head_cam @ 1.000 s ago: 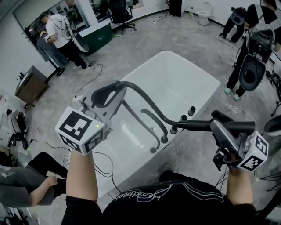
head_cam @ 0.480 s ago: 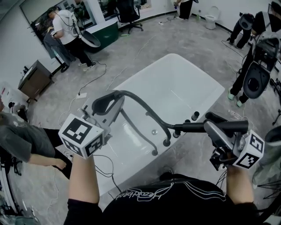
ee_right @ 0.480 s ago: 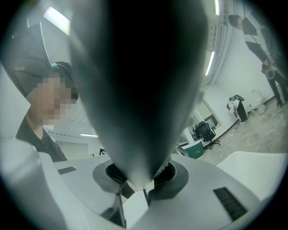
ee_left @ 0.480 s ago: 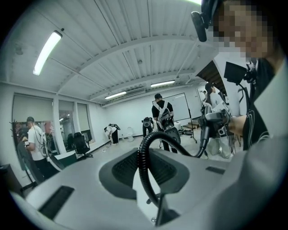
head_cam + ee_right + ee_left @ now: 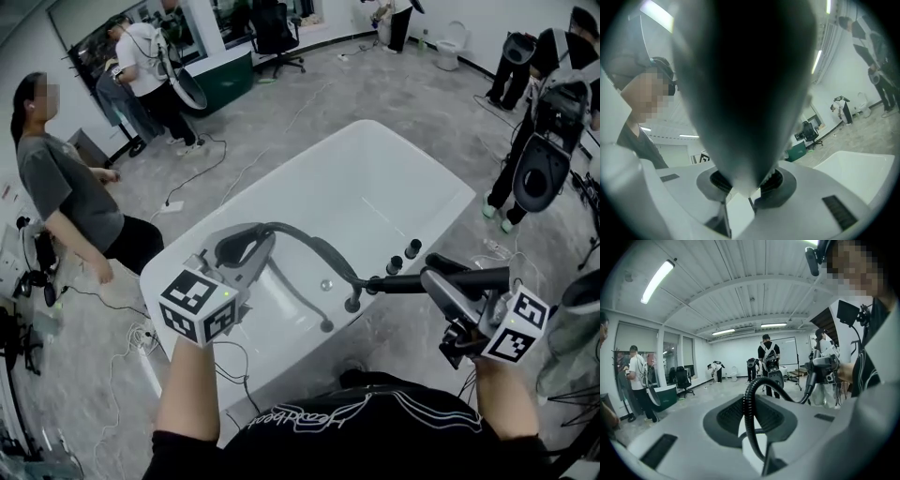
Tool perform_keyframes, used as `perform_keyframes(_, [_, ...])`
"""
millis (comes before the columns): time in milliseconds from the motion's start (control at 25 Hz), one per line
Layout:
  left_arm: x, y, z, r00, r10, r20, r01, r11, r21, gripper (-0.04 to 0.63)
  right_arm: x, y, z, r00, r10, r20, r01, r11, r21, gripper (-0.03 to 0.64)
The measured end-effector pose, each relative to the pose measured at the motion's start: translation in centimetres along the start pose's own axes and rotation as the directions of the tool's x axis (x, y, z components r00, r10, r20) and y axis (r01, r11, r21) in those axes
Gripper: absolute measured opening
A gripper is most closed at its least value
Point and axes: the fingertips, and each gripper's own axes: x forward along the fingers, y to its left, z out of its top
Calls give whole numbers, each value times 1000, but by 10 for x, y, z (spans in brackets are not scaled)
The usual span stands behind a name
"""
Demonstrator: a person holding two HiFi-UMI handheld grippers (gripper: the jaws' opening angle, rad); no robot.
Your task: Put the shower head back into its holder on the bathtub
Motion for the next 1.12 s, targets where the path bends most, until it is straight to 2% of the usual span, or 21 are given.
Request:
perform_keyframes(440, [5,-36,-66,999,-43,-34,38,988,-147,64,-34,8,-33,995,-98,-12,98,995,26,112])
perform_keyframes(680, [25,-57,-102,996,-53,-76,39,983,-180,64,-54,5,-33,991,-136,-12,137,990,31,112])
perform_keyframes(920, [39,-77,-139,992,-55,-114,30,977,-210,64,-63,9,-35,989,-147,-5,147,988,36,112])
perform_keyframes(1120, [47,-94,-178,985,-59,-163,15,967,-254,64,-66,12,-33,992,-124,10,123,991,49,112])
